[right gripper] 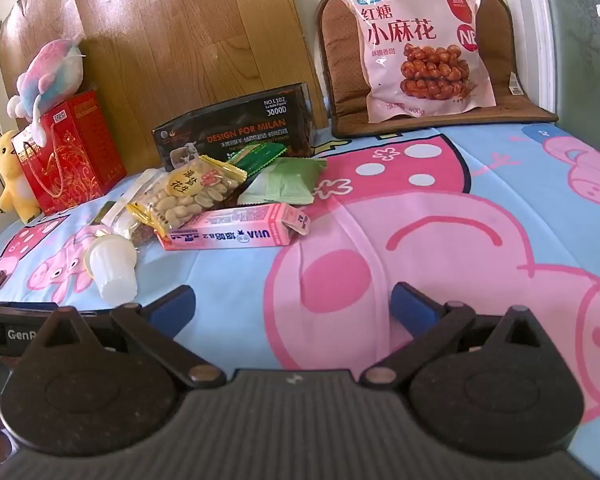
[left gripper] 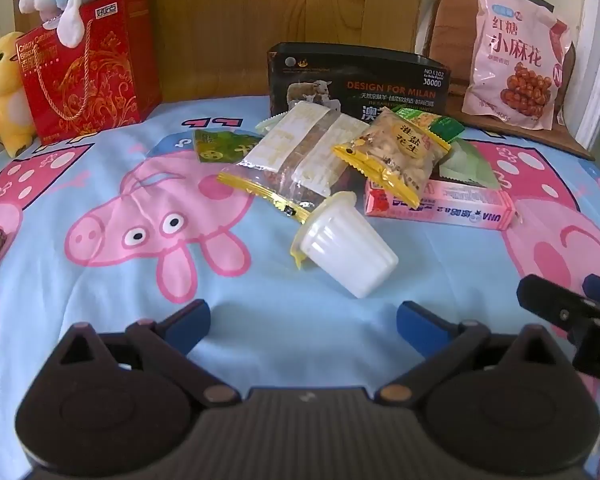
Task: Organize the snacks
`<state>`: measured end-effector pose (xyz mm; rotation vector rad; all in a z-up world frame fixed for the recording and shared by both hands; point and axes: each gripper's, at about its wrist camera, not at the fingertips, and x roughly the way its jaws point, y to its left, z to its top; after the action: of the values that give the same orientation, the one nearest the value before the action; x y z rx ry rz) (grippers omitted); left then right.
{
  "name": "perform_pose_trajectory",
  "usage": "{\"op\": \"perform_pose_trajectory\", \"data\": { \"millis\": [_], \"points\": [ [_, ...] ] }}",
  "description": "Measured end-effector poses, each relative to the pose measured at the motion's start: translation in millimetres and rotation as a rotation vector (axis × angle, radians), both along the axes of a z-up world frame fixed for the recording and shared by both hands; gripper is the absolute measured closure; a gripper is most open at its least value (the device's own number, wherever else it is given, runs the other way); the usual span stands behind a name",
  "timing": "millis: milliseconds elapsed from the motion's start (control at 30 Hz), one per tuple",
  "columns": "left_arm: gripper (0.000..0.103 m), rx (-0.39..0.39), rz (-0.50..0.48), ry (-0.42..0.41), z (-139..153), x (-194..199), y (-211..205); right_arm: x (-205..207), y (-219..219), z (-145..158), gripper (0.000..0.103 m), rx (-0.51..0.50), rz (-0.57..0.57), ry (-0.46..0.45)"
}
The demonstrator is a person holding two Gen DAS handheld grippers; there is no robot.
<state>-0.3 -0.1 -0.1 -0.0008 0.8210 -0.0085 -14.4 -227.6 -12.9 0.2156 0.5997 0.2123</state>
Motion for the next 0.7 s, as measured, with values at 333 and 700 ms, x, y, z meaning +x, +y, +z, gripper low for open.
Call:
{"op": "perform_pose_trajectory", "data": {
  "millis": [333,700],
  "points": [
    [0.0,0.0,-0.011,-0.029,1,-4,0,-2,-1,1,0.0,0.011,0.0,-0.002],
    [0.003,-0.124,-0.085,-0.074,5,-23,29,-3,-7,-1,0.0,0.042,0.012,-0.003]
  ]
}}
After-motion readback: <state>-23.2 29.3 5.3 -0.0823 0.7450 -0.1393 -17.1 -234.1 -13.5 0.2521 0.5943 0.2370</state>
